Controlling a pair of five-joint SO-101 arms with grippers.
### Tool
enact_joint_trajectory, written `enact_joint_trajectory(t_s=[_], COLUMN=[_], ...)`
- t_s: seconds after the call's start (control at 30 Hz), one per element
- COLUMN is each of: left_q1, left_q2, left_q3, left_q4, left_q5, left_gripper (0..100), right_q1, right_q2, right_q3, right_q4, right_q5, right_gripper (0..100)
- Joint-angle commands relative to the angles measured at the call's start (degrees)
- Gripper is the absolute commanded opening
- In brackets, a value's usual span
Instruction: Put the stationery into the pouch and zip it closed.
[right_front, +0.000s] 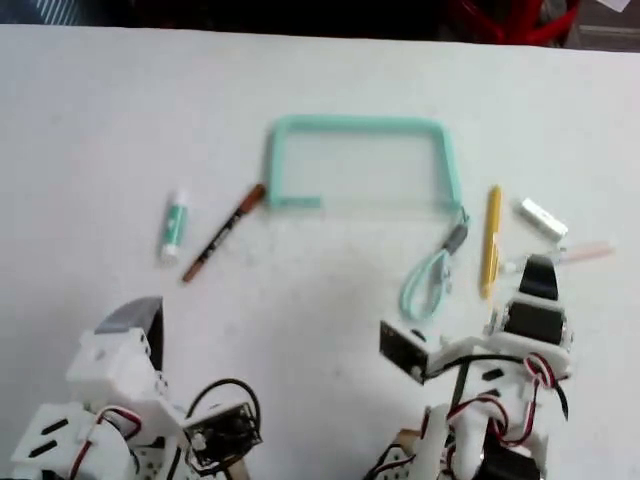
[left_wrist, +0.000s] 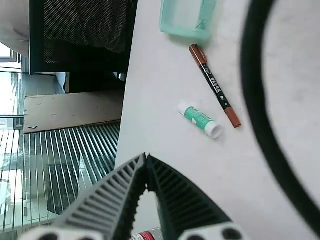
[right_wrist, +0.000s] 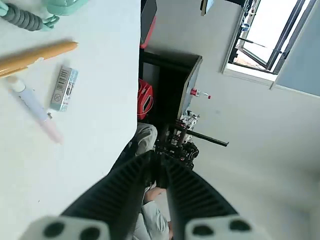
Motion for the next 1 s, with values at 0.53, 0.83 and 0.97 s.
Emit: enact_joint_trajectory(t_s=[0.53,0.83,0.97], left_q1=[0.92,0.13,5.23], left_q2=[0.57,14.90,29.05], left_q3=[9.49,-11.87,-31.12], left_q4=[-11.52,-0.53,7.56], left_q5=[-7.21,-4.13,-0.09], left_gripper=[2,2,2], right_q1=[-0.48,-3.21,-3.91], right_q2=[0.40,0.48,0.66], right_q3=[11.69,1.76,-4.13], right_q4=[-3.47,8.04,10.24], right_q5=[-4.22,-8.26,-9.85], right_gripper=[1.8,1.8,1.8])
